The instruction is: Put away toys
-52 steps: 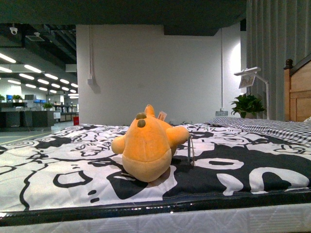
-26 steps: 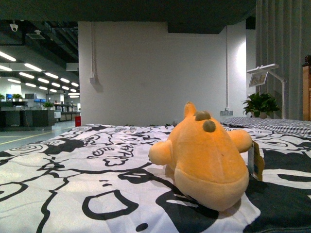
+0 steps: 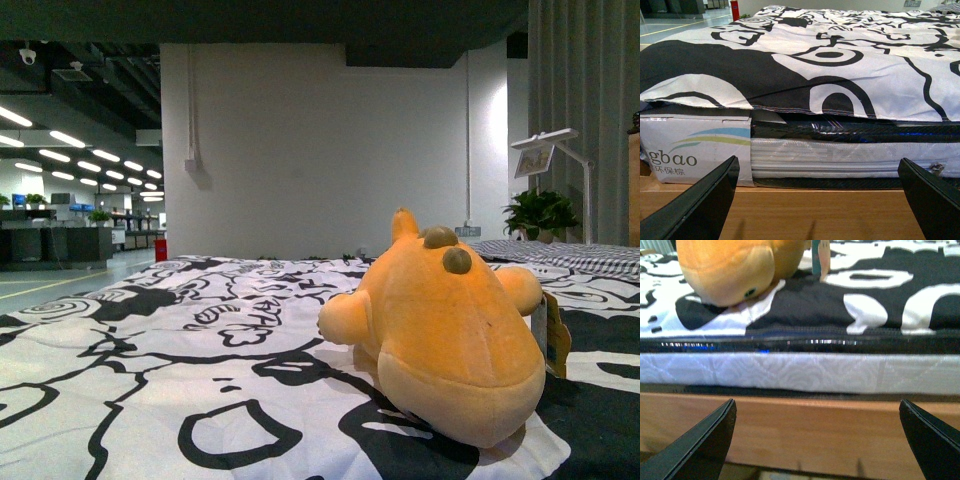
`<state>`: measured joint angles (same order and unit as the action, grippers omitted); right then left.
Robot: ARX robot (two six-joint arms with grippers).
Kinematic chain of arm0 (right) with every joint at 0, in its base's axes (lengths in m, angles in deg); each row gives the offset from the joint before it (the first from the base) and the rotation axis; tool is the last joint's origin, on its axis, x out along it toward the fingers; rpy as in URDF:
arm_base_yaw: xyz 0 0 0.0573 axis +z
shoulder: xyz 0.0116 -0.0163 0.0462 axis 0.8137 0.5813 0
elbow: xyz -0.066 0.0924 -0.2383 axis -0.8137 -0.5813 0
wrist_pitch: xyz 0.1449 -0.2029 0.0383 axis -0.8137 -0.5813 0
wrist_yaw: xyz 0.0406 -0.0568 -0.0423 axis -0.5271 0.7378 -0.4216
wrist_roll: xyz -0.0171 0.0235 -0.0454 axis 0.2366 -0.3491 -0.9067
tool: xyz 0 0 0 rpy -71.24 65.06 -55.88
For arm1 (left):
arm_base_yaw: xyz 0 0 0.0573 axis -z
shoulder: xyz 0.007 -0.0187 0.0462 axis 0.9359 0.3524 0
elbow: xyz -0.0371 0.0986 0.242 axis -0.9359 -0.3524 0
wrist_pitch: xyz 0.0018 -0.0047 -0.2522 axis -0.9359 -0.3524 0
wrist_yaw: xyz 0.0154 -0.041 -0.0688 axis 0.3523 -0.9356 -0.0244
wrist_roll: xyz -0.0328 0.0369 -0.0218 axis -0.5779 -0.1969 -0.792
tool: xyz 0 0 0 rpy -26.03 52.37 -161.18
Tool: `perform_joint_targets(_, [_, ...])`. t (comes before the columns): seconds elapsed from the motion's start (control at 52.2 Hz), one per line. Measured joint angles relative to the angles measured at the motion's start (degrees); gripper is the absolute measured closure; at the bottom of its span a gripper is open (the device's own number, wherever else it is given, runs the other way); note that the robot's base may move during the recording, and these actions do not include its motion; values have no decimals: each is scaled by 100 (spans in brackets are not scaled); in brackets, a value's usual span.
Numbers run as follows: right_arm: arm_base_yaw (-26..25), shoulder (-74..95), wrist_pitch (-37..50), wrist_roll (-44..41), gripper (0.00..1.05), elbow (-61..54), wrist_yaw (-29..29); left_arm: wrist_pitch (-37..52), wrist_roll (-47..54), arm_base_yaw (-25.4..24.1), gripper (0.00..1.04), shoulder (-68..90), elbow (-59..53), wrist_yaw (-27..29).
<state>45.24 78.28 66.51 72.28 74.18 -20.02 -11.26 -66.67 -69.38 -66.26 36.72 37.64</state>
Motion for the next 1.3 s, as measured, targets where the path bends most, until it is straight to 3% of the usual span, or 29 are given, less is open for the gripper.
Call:
perform_joint_targets(0.134, [48, 1139, 1027, -24, 6, 660, -13, 0, 0, 0, 6, 0, 0, 0])
perform_joint_targets(0.268, [496, 2234, 1665, -98, 6, 1456, 293, 0, 0, 0, 6, 0, 0, 0])
perform_joint_targets(0.689, [3049, 4975, 1919, -841, 6, 3967, 1891, 0, 0, 0, 6, 0, 0, 0])
perform_joint_targets(0.823, [3512, 5606, 1891, -1119, 6, 4422, 2363, 0, 0, 0, 6, 0, 0, 0])
perform_joint_targets(1.053, [3595, 6793, 1823, -1419, 6, 5001, 3274, 0, 0, 0, 6, 0, 0, 0])
perform_joint_targets(1.302, [3270, 7217, 2103, -1257, 6, 5082, 3547, 0, 0, 0, 6, 0, 0, 0])
